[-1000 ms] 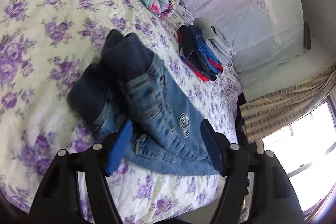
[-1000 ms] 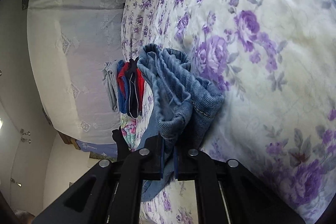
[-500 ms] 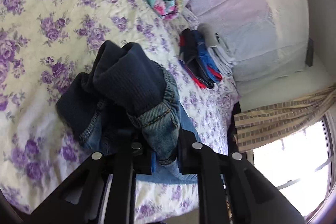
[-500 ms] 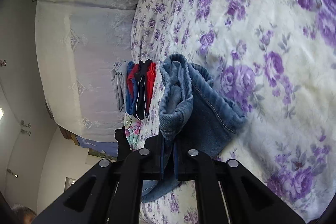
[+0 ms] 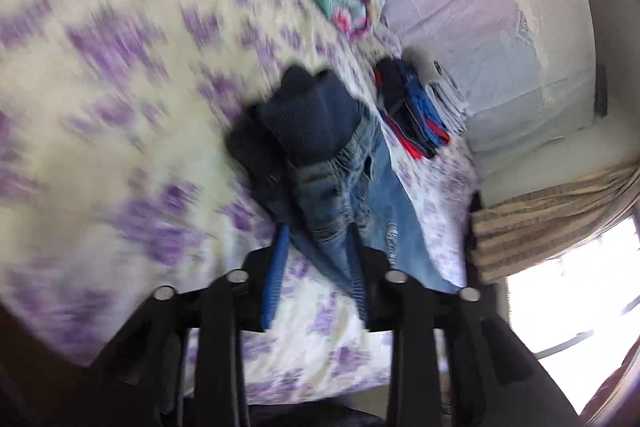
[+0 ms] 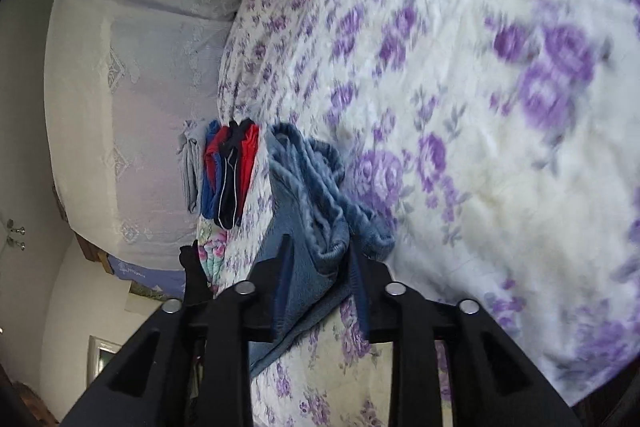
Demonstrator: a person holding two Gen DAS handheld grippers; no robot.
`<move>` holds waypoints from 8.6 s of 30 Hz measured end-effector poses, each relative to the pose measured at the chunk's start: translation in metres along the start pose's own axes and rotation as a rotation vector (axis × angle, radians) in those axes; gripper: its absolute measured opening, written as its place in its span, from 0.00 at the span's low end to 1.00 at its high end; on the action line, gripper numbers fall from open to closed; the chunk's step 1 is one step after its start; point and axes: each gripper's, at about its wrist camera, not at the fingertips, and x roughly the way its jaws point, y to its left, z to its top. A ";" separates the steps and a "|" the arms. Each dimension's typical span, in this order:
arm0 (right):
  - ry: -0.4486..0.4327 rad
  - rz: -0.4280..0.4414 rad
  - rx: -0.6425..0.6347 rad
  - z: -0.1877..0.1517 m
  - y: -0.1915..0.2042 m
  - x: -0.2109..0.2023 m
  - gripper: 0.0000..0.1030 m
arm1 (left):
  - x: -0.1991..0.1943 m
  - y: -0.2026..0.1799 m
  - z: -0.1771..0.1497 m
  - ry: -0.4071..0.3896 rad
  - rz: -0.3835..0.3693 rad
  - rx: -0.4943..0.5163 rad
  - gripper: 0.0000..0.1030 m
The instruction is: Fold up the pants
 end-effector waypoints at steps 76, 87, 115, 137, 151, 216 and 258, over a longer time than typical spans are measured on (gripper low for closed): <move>1.059 0.246 -0.365 -0.173 0.245 0.388 0.72 | 0.112 -0.079 -0.021 0.100 0.047 0.307 0.31; 0.963 0.231 -0.341 -0.199 0.262 0.393 0.93 | 0.079 -0.083 0.015 -0.040 0.148 0.289 0.61; 0.280 0.175 -0.364 -0.087 0.127 0.086 0.95 | 0.089 -0.111 -0.065 -0.172 0.335 0.499 0.92; -0.173 -0.034 -0.095 -0.038 0.020 0.024 0.83 | 0.093 -0.102 -0.086 -0.239 0.378 0.568 0.95; -0.228 -0.040 -0.219 -0.045 0.034 0.021 0.18 | 0.075 -0.095 -0.081 -0.232 0.285 0.512 0.95; 0.241 -0.441 -1.354 -0.269 0.240 0.264 0.89 | 0.026 -0.024 -0.063 -0.205 0.239 0.261 0.95; 0.115 -0.206 -1.199 -0.216 0.201 0.181 0.97 | 0.062 0.001 0.026 -0.155 0.025 -0.046 0.42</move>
